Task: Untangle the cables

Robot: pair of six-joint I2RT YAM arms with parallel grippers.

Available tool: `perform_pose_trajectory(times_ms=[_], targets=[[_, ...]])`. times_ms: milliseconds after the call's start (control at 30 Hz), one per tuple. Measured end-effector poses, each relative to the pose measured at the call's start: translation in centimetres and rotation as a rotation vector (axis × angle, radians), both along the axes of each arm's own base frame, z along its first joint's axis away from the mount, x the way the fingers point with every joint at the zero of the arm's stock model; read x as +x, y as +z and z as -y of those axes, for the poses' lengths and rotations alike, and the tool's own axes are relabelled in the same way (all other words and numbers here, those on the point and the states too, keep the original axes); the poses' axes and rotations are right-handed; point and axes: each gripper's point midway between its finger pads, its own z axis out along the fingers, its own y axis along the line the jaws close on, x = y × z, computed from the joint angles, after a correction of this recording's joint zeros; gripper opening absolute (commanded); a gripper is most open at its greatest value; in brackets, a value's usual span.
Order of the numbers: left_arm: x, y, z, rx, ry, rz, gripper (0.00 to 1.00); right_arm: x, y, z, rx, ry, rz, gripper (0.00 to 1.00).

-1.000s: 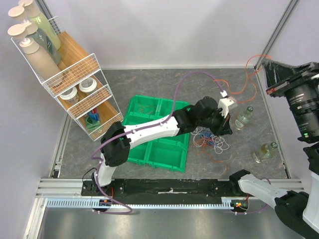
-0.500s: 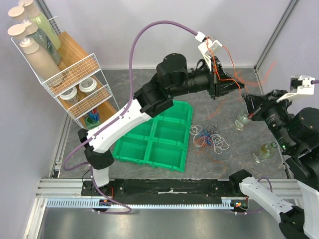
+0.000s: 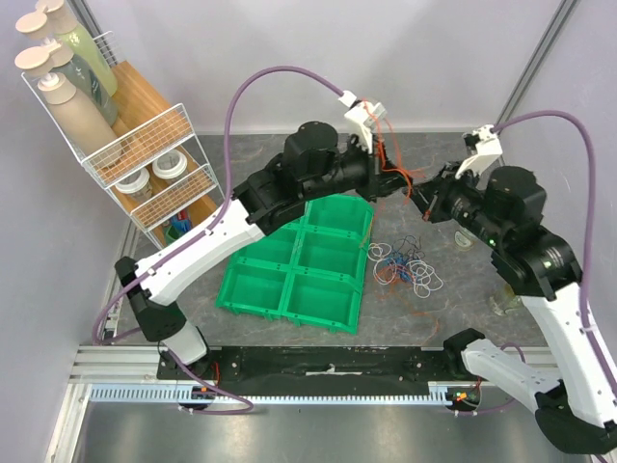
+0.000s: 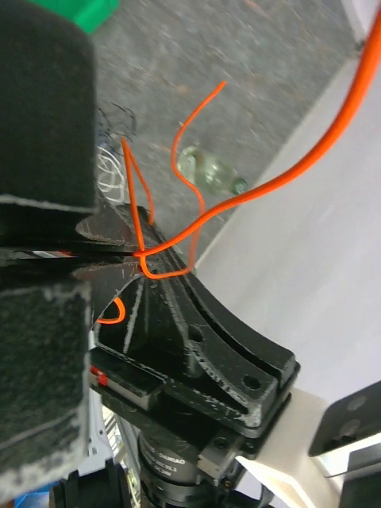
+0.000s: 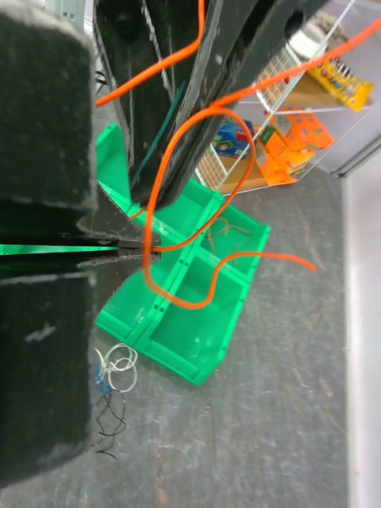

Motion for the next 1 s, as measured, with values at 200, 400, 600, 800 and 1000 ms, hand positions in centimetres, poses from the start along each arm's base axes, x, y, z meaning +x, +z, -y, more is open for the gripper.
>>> perform_pose_trajectory(times_ms=[200,400,600,800,1000], targets=[[0.7,-3.5,-4.0,0.051,0.055,-0.089,0.02,1.8,-2.4,0.1,0.034,-0.082,-0.080,0.00],[-0.1,-7.5,-7.6,0.101,0.093,-0.175,0.02,3.2,0.6,1.5,0.127,-0.221,-0.051,0.00],[1.1,-15.3,-10.8,0.263,0.195,-0.276,0.02,3.9,8.3,1.7,0.259,-0.253,0.064,0.00],[1.2,-20.1,-12.6,0.437,0.189,-0.294,0.02,3.3,14.0,1.3,0.378,-0.213,0.169,0.00],[-2.1,-22.9,-13.4,0.495,0.035,-0.260,0.02,6.1,12.9,2.1,0.347,-0.323,0.157,0.00]])
